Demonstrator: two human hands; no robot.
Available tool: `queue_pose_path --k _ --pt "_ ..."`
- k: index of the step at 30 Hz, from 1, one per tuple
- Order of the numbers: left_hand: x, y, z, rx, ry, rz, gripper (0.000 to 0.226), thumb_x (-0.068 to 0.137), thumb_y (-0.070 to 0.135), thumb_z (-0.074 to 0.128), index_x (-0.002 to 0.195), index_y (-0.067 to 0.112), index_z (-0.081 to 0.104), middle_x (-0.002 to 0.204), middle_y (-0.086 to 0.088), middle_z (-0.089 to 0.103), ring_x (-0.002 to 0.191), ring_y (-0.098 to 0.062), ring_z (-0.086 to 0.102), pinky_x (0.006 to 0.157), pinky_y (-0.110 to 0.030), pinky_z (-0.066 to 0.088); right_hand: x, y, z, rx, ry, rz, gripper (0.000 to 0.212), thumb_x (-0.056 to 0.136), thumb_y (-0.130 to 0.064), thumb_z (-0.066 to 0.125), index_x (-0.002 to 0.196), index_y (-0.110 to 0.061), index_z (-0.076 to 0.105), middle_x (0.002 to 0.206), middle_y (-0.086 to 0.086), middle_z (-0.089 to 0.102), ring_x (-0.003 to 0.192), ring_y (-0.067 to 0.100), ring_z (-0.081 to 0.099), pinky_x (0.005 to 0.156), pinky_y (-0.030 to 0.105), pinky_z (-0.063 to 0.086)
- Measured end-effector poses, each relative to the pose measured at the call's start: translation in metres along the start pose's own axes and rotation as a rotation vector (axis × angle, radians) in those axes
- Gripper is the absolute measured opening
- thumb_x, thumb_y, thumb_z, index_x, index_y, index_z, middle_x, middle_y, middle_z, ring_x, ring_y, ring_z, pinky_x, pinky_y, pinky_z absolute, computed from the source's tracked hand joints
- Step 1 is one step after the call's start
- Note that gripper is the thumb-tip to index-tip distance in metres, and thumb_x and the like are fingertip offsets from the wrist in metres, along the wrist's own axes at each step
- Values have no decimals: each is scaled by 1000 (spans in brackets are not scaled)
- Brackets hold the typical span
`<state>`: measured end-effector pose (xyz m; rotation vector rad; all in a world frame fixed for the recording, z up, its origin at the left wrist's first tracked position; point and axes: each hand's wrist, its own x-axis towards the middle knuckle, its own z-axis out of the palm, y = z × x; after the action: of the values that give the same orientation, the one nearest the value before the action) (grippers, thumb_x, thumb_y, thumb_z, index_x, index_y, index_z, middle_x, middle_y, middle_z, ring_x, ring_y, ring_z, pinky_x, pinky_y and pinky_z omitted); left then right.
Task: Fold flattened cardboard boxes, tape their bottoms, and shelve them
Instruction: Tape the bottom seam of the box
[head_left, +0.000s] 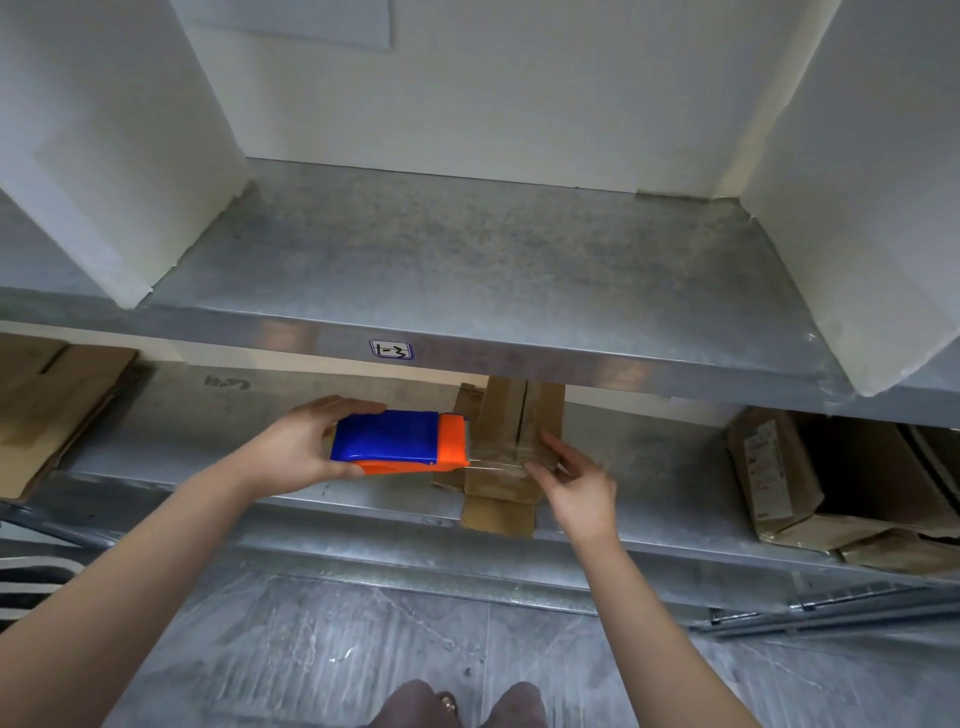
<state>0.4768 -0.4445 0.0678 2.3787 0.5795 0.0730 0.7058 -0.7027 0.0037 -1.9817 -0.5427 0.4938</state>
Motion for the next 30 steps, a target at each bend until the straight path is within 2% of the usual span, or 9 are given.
queue_pose_path --k 4,10,12,15,18,21,26,30 --pt "3 -2 -1 8 -2 10 77 68 28 86 122 64 43 128 23 52 119 1 50 103 -31 44 2 -2 0 43 -38 29 45 80 -30 79 122 -34 65 112 -16 65 98 0 58 78 -1 39" --pt "-4 -6 -14 -20 2 13 75 67 28 84 123 61 46 128 23 53 119 5 49 102 -24 42 5 2 -1 86 -59 49 45 80 -29 79 123 -33 65 112 -19 62 99 -4 56 81 0 39" --pt "-11 -10 -24 -4 -1 -17 76 70 21 85 123 60 47 128 24 52 118 6 49 101 -22 40 5 4 -1 100 -73 50 45 80 -31 78 123 -34 64 115 -16 64 102 -1 57 88 9 43" --pt "-14 -8 -28 98 21 -6 72 70 22 86 128 46 51 125 16 55 114 1 52 98 -24 43 7 6 2 127 -70 59 45 79 -30 79 121 -36 64 113 -16 64 103 3 57 97 28 51" --pt "-8 -4 -20 209 4 -1 71 71 26 82 134 38 50 125 11 56 114 -8 52 97 -26 42 7 10 5 170 -55 66 44 78 -29 80 117 -43 63 110 -18 62 103 5 58 94 39 55" --pt "-3 -4 -15 294 -23 -17 70 72 39 72 136 41 46 128 8 55 116 -15 53 96 -36 46 8 11 6 175 -50 57 44 78 -29 80 113 -47 61 110 -17 63 98 3 58 94 40 55" --pt "17 12 -5 380 -97 30 65 80 27 72 140 28 47 127 -2 57 117 -22 51 96 -30 40 7 12 9 180 -51 55 44 77 -31 80 111 -52 60 115 -17 64 102 5 60 92 41 56" --pt "33 23 3 436 -155 12 66 81 32 70 142 33 43 125 -1 57 113 -21 52 96 -33 42 6 14 9 162 -58 37 44 78 -37 78 116 -49 60 123 -12 65 106 6 60 91 41 57"
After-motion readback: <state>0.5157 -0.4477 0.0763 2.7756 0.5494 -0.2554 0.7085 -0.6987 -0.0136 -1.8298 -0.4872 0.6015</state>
